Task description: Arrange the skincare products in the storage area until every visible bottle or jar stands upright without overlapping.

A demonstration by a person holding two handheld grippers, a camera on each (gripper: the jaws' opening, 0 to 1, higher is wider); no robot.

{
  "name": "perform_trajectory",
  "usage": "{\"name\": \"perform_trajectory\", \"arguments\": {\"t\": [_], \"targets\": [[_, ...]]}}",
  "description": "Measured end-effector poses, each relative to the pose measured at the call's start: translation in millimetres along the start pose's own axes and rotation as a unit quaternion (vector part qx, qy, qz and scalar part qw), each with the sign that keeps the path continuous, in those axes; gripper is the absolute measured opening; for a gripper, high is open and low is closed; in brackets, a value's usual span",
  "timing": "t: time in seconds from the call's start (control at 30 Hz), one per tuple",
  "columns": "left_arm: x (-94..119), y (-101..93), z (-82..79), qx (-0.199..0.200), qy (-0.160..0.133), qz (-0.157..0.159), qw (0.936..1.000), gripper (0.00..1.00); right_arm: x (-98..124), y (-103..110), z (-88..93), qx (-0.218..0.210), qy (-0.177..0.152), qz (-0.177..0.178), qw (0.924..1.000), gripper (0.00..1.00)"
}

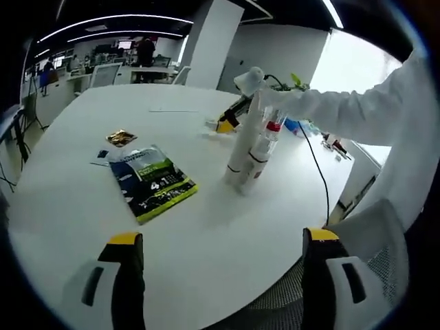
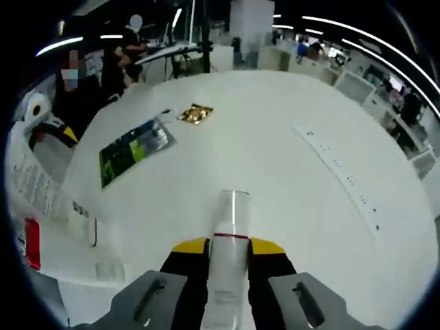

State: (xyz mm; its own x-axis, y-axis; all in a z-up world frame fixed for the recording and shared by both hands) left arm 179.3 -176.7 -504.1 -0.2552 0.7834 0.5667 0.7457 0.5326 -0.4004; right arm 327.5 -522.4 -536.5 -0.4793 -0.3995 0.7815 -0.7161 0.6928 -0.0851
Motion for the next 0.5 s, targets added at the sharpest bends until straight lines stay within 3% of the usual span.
{"name": "perform_trajectory", "arguments": {"t": [0.5], "targets": [[6.3,-19.1,-13.3,-0.03,-0.013,0.015,0.9994,0.89,66.5,23.0,-36.2,0.017,-0.084,0.04,0.9955,0.13]]}}
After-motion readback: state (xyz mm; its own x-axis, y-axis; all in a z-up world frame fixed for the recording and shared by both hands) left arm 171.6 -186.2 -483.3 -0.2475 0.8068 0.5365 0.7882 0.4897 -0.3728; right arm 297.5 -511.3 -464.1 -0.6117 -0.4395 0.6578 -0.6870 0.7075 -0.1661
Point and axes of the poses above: the point that each gripper's makers call its tool centre point, and the gripper's own axes: x roughly backward along the fingers, y roughly to its left, z roughly out of its underside, the point moved 6 cm from there along x, roughly backward along the fingers, and after that the axes turned 8 degrees about x, right-handed, at the moved point
